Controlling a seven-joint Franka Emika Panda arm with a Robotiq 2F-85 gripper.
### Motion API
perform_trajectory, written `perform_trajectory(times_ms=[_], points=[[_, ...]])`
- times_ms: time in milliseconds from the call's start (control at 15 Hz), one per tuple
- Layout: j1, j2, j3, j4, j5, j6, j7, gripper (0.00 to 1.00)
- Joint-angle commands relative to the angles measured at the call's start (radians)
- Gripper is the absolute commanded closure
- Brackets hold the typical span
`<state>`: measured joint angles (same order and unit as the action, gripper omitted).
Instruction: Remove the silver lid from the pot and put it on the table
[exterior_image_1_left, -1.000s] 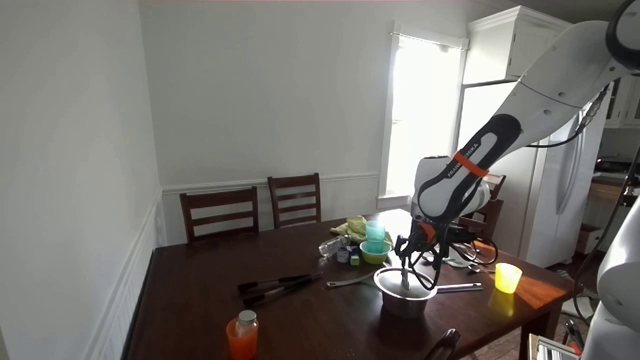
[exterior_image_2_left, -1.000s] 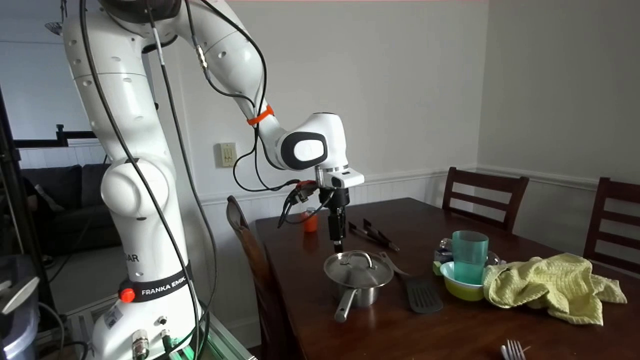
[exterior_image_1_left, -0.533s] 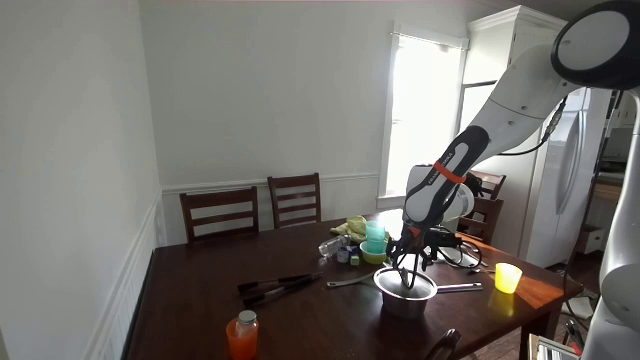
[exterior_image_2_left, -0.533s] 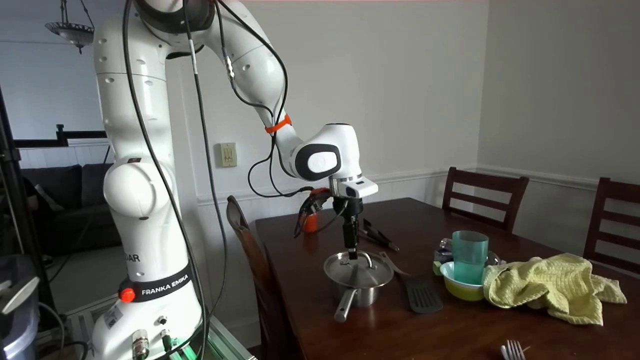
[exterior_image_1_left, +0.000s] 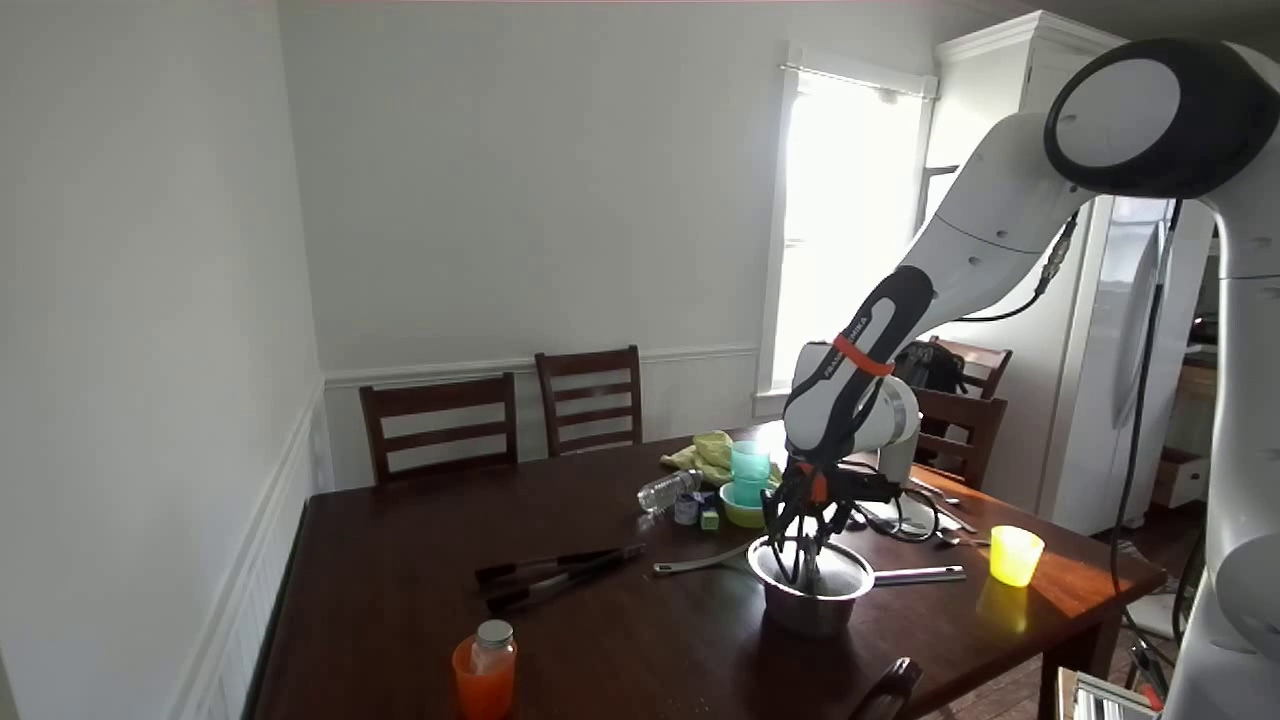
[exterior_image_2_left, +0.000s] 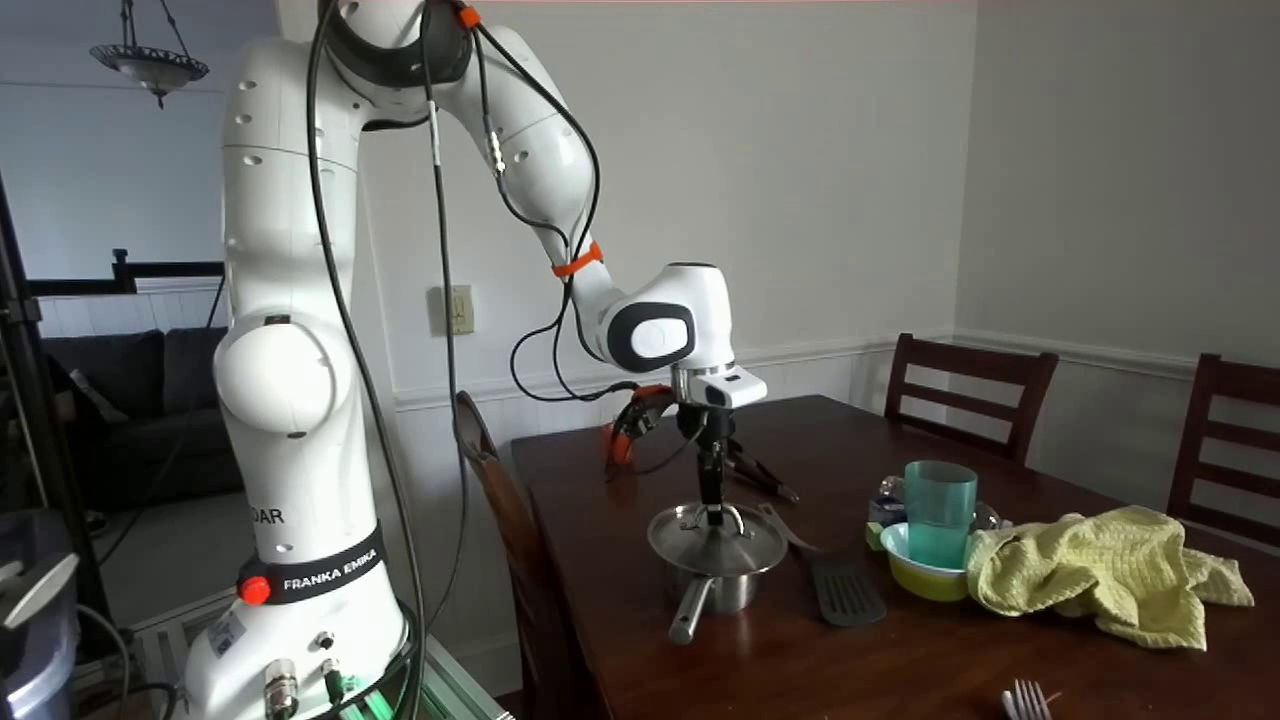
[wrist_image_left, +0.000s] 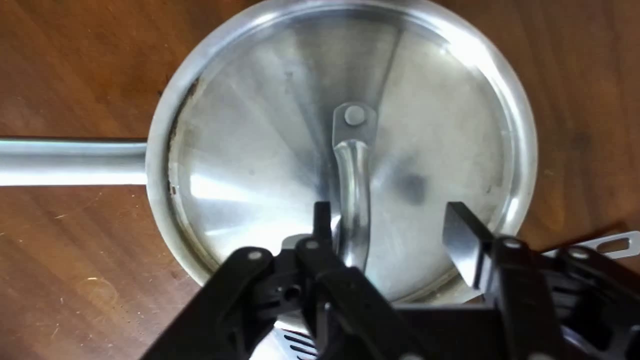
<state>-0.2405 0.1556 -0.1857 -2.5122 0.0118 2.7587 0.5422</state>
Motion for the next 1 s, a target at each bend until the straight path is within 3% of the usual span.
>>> perform_trajectory(times_ms=[0, 267, 933], points=[[0.028, 0.028, -0.036, 0.031, 0.03, -0.015, -0.036, 0.7], [0.037, 0.017, -0.06, 0.031, 0.018, -0.028, -0.032, 0.99], [0.04, -0.126, -0.152, -0.007, -0.123, -0.071, 0.045, 0.98]])
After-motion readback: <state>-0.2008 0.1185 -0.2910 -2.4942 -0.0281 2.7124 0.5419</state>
